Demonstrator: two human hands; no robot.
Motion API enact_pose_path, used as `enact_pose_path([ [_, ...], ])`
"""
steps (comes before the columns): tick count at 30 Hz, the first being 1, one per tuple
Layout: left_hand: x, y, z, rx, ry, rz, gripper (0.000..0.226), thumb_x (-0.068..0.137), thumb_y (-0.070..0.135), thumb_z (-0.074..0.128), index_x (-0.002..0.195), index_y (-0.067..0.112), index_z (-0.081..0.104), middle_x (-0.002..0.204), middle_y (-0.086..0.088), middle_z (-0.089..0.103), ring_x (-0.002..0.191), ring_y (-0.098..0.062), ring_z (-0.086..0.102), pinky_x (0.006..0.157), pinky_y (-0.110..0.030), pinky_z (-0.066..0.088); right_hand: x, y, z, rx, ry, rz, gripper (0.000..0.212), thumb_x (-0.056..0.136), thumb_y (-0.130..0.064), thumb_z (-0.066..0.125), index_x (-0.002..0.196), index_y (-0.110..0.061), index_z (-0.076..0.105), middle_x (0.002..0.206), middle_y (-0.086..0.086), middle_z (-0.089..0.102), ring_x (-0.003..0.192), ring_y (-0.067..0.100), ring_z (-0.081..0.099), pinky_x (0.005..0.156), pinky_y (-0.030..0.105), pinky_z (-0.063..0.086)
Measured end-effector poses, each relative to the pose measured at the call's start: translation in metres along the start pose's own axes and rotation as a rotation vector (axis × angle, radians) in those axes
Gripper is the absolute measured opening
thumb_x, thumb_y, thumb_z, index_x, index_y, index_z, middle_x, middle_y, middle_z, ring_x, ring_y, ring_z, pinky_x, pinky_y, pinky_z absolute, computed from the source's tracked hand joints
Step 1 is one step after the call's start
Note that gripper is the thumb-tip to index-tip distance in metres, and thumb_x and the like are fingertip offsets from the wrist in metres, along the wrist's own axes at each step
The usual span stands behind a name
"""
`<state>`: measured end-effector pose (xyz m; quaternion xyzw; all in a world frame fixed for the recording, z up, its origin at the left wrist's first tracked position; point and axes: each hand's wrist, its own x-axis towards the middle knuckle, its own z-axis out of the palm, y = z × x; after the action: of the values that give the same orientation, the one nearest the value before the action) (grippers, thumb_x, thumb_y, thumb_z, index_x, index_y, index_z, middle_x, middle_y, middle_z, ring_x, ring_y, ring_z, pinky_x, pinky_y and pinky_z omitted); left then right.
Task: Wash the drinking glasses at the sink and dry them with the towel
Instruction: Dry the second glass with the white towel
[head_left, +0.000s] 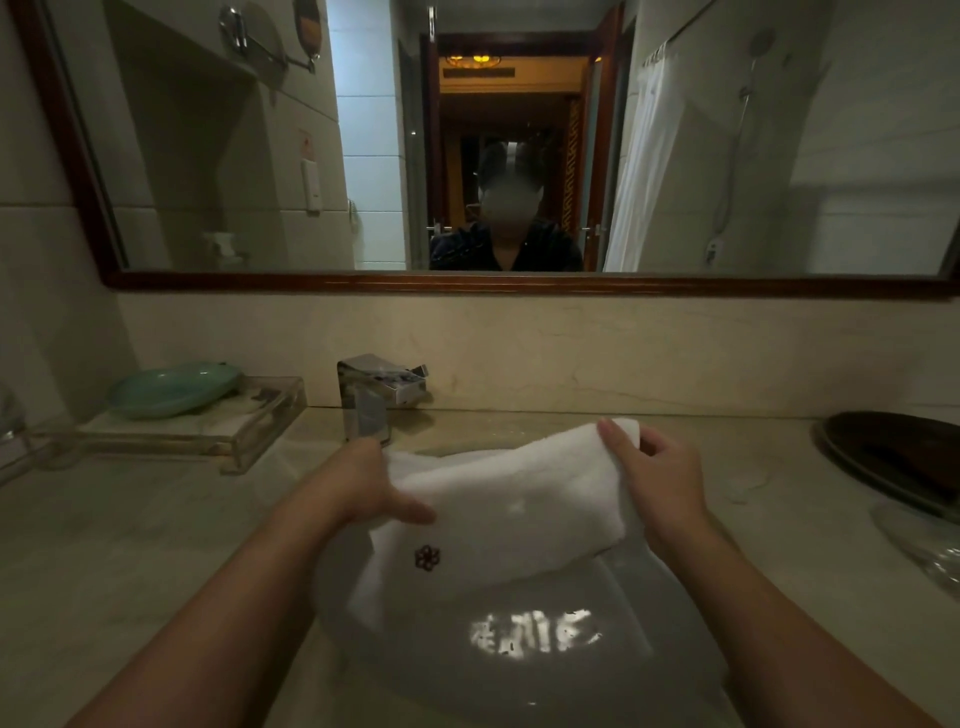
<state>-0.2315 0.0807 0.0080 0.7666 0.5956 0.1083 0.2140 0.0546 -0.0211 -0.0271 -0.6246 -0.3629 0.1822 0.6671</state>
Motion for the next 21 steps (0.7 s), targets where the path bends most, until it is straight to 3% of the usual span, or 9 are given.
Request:
enact_pose_path([
  [2, 0.001, 0.001, 0.003, 0.049, 0.042, 0.014, 0.068, 0.067, 0.045, 0.094, 0.113, 0.015, 0.054, 0.106, -0.001, 0.059, 0.087, -0.013, 0.056, 0.069, -0.029, 0.046, 0.000, 0.001, -0.001, -0.002, -0.014, -0.032, 0.018, 0.089, -0.040, 0.074, 0.092, -0.023, 0.077, 0.085, -0.005, 0.077, 0.084, 0.018, 0.073, 0.071, 0.038, 0.062],
  [4, 0.008, -0.003, 0.007, 0.018, 0.090, 0.084, 0.073, 0.072, 0.041, 0.092, 0.130, 0.016, 0.055, 0.129, -0.007, 0.059, 0.108, -0.023, 0.059, 0.080, -0.031, 0.046, 0.000, 0.002, -0.002, -0.020, -0.050, -0.067, 0.014, 0.092, -0.040, 0.070, 0.095, -0.027, 0.075, 0.088, -0.008, 0.077, 0.086, 0.016, 0.073, 0.071, 0.036, 0.061],
  [5, 0.009, -0.004, 0.007, -0.004, 0.120, 0.132, 0.065, 0.074, 0.039, 0.091, 0.129, 0.023, 0.059, 0.134, -0.010, 0.059, 0.114, -0.025, 0.060, 0.084, -0.031, 0.047, 0.000, 0.003, -0.003, -0.031, -0.079, -0.078, 0.010, 0.093, -0.039, 0.069, 0.097, -0.031, 0.073, 0.091, -0.009, 0.076, 0.088, 0.014, 0.072, 0.074, 0.037, 0.062],
  [7, 0.014, -0.008, 0.007, -0.036, 0.185, 0.205, 0.032, 0.077, 0.035, 0.089, 0.100, 0.037, 0.067, 0.120, -0.010, 0.067, 0.102, -0.023, 0.065, 0.076, -0.029, 0.047, 0.001, 0.005, -0.005, -0.040, -0.125, -0.080, 0.006, 0.096, -0.034, 0.066, 0.099, -0.035, 0.070, 0.097, -0.010, 0.075, 0.091, 0.012, 0.072, 0.080, 0.041, 0.062],
  [10, 0.011, -0.011, 0.005, -0.098, 0.277, 0.272, 0.019, 0.081, 0.030, 0.086, 0.076, 0.033, 0.069, 0.080, 0.002, 0.070, 0.076, -0.016, 0.064, 0.057, -0.025, 0.038, 0.006, 0.008, -0.009, -0.089, -0.165, -0.087, 0.013, 0.101, -0.029, 0.058, 0.107, -0.028, 0.070, 0.101, -0.007, 0.075, 0.094, 0.013, 0.072, 0.084, 0.041, 0.060],
  [13, 0.005, -0.011, 0.005, -0.204, 0.335, 0.297, 0.016, 0.080, 0.033, 0.087, 0.076, 0.032, 0.072, 0.078, 0.004, 0.070, 0.076, -0.015, 0.063, 0.060, -0.027, 0.040, 0.010, 0.007, -0.012, -0.149, -0.135, -0.120, 0.020, 0.103, -0.030, 0.054, 0.110, -0.019, 0.069, 0.101, -0.003, 0.073, 0.096, 0.017, 0.069, 0.076, 0.033, 0.054],
  [15, -0.001, -0.008, 0.005, -0.390, 0.281, 0.263, 0.010, 0.084, 0.029, 0.085, 0.081, 0.026, 0.075, 0.080, 0.002, 0.073, 0.079, -0.017, 0.067, 0.061, -0.028, 0.047, 0.011, 0.006, -0.014, -0.121, -0.108, -0.112, 0.019, 0.103, -0.032, 0.053, 0.109, -0.020, 0.067, 0.102, -0.003, 0.071, 0.096, 0.017, 0.067, 0.072, 0.031, 0.051],
  [21, -0.014, 0.002, 0.007, -0.686, 0.111, 0.220, 0.016, 0.089, 0.037, 0.078, 0.099, 0.025, 0.077, 0.089, 0.002, 0.079, 0.078, -0.017, 0.076, 0.067, -0.033, 0.061, 0.008, -0.002, -0.018, -0.020, -0.068, -0.101, 0.017, 0.099, -0.037, 0.061, 0.115, -0.034, 0.059, 0.108, -0.015, 0.067, 0.099, 0.008, 0.065, 0.083, 0.036, 0.058],
])
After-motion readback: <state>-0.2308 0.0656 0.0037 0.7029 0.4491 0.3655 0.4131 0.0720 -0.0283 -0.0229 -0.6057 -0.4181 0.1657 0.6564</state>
